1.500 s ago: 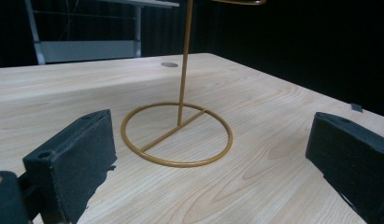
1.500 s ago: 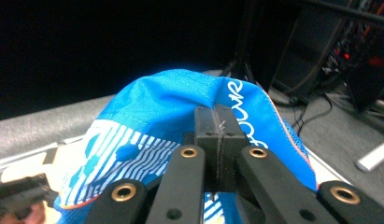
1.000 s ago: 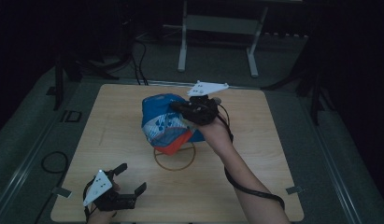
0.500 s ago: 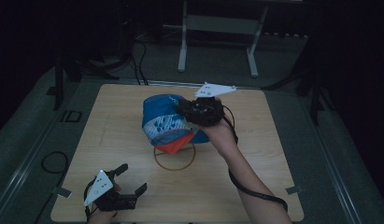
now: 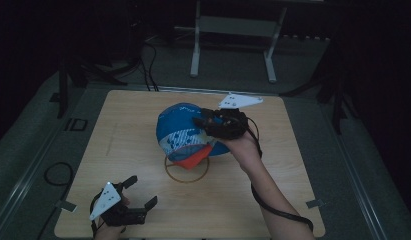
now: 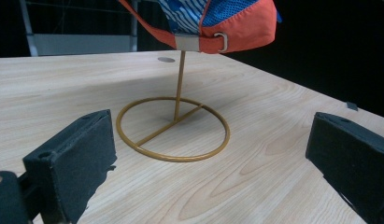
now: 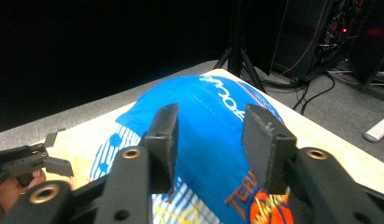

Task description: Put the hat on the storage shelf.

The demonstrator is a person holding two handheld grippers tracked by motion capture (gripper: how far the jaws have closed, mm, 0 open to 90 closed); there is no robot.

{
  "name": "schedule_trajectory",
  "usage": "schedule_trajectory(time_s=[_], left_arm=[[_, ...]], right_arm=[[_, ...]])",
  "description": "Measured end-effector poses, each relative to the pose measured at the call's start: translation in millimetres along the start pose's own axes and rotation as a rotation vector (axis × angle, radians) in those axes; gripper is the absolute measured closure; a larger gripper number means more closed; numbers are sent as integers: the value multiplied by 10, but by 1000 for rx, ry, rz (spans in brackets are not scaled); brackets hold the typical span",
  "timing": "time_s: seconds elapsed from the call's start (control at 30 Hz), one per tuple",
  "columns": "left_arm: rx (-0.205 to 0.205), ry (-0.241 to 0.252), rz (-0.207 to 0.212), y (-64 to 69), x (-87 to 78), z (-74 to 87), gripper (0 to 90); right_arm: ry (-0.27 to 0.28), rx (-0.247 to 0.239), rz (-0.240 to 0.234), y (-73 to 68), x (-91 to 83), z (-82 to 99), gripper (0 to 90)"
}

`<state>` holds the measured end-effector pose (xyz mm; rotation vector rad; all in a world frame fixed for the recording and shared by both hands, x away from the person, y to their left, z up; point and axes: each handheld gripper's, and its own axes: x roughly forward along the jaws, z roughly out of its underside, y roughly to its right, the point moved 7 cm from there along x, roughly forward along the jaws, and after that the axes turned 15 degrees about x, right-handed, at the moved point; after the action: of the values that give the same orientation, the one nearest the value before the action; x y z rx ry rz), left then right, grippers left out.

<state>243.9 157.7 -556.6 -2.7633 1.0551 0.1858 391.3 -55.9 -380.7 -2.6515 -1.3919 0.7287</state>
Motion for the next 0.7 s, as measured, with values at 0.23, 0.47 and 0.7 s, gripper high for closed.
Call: schedule_trajectory(time_s=[0.23, 0.47, 0.7], left_arm=[[1, -3, 4, 15, 14, 7, 19], [4, -6, 4, 23, 33, 16, 19], [9, -15, 5, 31, 38, 38, 19]], right_arm=[[20, 14, 12, 85, -148, 66, 430], [30, 33, 13, 246, -357, 185, 289], [31, 47, -19, 321, -520, 364, 193]])
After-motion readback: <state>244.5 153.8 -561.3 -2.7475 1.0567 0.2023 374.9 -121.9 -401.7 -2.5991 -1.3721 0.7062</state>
